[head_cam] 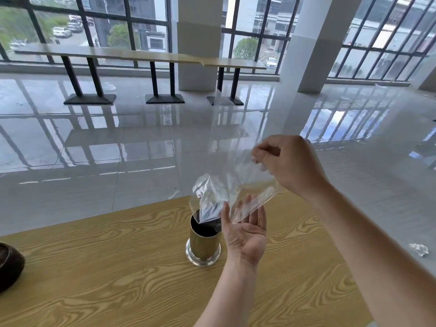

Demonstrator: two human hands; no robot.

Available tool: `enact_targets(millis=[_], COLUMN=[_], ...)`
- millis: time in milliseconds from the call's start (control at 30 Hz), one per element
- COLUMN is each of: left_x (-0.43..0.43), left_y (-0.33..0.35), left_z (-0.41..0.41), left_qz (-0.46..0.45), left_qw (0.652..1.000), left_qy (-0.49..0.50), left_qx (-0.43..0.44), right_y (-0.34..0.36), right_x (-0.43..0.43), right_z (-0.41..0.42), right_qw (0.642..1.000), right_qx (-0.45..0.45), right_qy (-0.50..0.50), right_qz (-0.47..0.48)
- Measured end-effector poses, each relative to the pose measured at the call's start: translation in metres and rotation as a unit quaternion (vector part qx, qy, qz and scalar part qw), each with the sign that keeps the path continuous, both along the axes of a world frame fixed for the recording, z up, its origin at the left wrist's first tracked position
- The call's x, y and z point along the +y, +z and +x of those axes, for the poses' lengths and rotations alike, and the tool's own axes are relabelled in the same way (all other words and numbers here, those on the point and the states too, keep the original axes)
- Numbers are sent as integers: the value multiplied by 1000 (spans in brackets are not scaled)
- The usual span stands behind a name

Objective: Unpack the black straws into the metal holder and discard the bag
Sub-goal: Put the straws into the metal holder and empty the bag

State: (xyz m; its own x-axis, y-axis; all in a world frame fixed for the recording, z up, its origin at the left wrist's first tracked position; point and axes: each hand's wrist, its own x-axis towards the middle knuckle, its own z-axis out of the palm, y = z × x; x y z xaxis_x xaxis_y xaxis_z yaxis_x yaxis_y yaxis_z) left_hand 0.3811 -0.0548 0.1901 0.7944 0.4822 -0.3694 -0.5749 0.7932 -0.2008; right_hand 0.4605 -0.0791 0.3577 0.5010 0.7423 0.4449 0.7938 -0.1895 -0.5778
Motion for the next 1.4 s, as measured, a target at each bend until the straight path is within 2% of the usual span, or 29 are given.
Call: enact_targets(millis=[267,767,1000,1233,1400], left_x=[1,-3,1,17,40], left_y=[3,11,28,52,62], left_z=[-2,3,13,12,5], left_qz=[1,-1,75,150,272], left_qw=[1000,1000,996,988,959], left_qy=[-10,-8,-50,-16,52], left_qx=[-23,4,23,47,60], right_y=[15,44,63,68,57], right_x=[-6,-29,-59,-101,-107], right_z=[-4,-13,0,24,30], right_qw=[999,996,977,977,970], right_qx=[18,-30,-171,-146,-164], right_qy=[-20,-58,-126,-156,-177], right_qz=[38,64,24,23,37])
